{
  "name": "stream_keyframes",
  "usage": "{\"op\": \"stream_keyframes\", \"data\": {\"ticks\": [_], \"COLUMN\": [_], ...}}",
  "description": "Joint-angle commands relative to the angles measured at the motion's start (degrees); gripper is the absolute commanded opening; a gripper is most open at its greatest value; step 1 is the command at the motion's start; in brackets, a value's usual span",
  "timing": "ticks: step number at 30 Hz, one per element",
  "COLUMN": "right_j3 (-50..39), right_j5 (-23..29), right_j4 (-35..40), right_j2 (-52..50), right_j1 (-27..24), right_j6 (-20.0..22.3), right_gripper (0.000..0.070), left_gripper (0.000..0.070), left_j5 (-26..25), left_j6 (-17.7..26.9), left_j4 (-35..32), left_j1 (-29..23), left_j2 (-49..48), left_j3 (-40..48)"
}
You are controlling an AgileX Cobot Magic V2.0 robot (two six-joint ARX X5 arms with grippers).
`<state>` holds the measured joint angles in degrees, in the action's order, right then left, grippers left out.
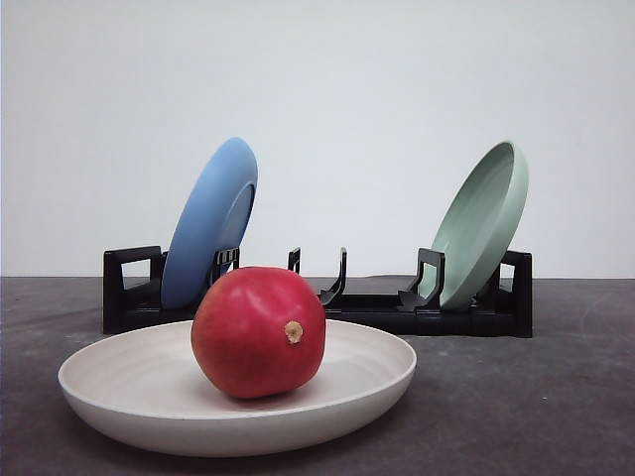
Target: Place pomegranate in white plate
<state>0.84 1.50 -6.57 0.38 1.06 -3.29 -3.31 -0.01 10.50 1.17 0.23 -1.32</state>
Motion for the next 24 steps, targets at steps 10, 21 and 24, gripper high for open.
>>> {"op": "stream_keyframes", "data": {"ticks": [10,21,24], "right_j3": [-0.22,-0.22,-0.22], "right_j5": [0.04,0.04,0.04], "right_j4": [0.76,0.75,0.76], "right_j2": [-0.17,-0.17,-0.17], "right_j1": [-0.07,-0.07,-0.07], "right_j6": [-0.74,-0.74,-0.74], "right_gripper": [0.0015,0.0015,0.0015], "left_gripper": [0.0,0.0,0.0], "left_j5": [0.07,0.07,0.07], "left_j6": [0.42,0.42,0.42], "left_j4": [0.11,0.11,0.11], "left_j1": [-0.02,-0.02,-0.02], "left_j2": [-0.07,-0.07,-0.07], "left_j3": [0.63,0.63,0.63]}}
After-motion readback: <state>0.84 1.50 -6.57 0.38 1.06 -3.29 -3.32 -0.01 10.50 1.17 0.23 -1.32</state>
